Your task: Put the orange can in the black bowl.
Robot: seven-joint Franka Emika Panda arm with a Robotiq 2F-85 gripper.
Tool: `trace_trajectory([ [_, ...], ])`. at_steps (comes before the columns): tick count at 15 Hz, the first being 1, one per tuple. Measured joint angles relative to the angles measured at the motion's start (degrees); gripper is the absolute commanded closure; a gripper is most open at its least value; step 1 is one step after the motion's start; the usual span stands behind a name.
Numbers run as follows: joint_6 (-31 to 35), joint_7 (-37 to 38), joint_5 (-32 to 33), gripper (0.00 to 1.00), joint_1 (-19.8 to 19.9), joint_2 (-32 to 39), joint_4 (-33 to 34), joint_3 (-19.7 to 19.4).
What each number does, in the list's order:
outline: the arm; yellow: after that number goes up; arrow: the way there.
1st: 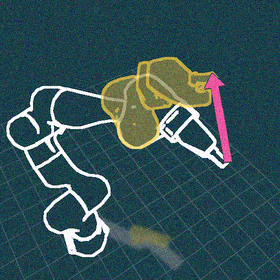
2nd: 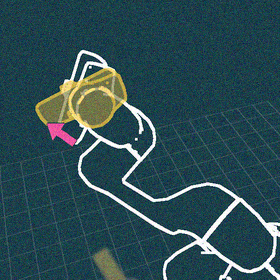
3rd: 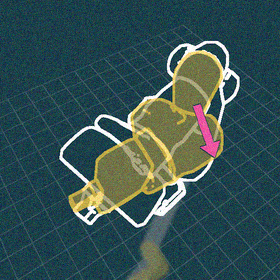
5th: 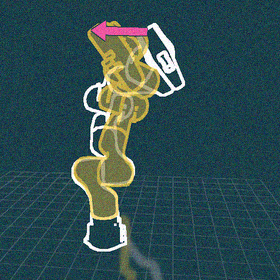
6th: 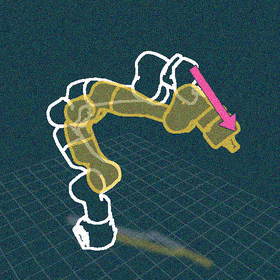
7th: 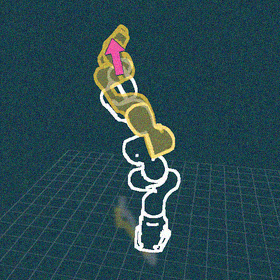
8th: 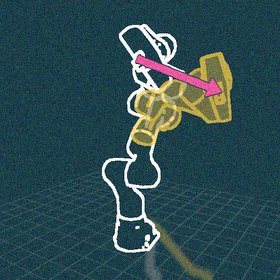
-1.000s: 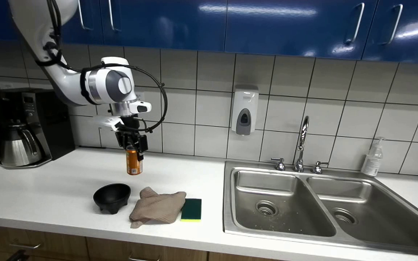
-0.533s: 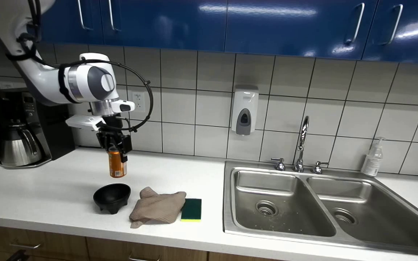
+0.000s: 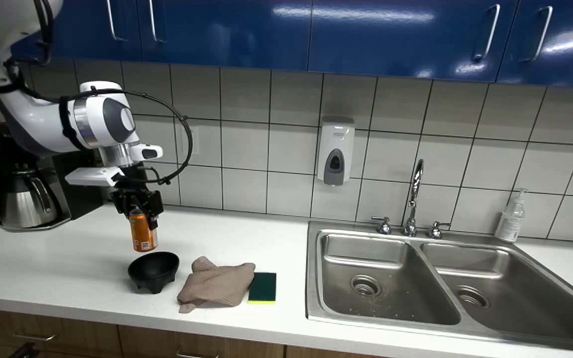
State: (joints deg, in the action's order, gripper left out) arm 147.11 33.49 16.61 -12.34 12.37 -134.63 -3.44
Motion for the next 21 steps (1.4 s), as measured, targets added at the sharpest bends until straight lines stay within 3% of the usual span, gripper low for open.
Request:
trace_trajectory([
  [12,0.61,2.04,3.75,0.61,-0.03,5.15,0.10,-1.24],
  [21,5.90,2.92,3.76,0.61,-1.83,9.97,1.99,-3.60],
])
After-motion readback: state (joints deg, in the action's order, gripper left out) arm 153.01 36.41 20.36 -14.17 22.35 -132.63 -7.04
